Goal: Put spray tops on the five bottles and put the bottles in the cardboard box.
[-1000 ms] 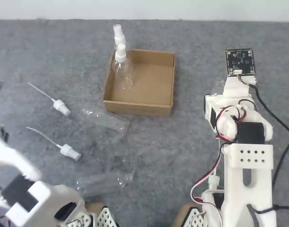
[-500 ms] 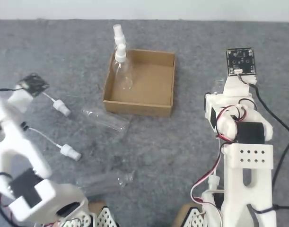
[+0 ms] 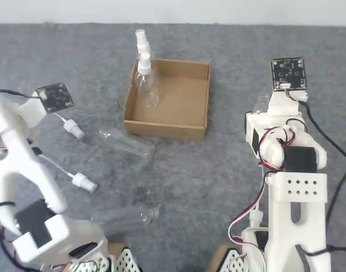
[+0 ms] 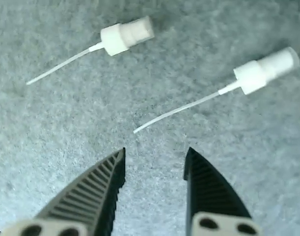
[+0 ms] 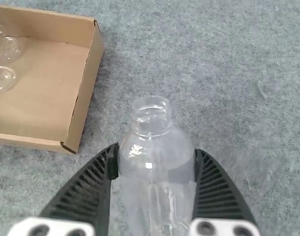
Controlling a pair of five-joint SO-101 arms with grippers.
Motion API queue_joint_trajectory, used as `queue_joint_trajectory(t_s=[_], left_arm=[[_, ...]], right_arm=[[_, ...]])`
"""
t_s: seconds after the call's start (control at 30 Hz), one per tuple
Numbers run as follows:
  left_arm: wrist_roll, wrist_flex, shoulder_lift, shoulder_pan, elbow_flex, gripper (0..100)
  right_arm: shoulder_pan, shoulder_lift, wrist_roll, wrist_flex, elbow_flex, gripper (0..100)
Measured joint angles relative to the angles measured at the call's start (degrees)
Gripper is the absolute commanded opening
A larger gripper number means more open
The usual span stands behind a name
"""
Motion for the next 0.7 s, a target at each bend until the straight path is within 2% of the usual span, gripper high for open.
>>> queue_joint_trajectory(t_s=[0.47,0.7], left_arm=[[-17.58,0.70,0.00,0.35,0.00,18],[-23.47,0.70,0.00,0.62,0.26,18]], right_arm=[[0.00,0.00,0.00,-0.53,0.44,9.1],[0.00,0.00,0.00,-0.53,0.44,9.1]])
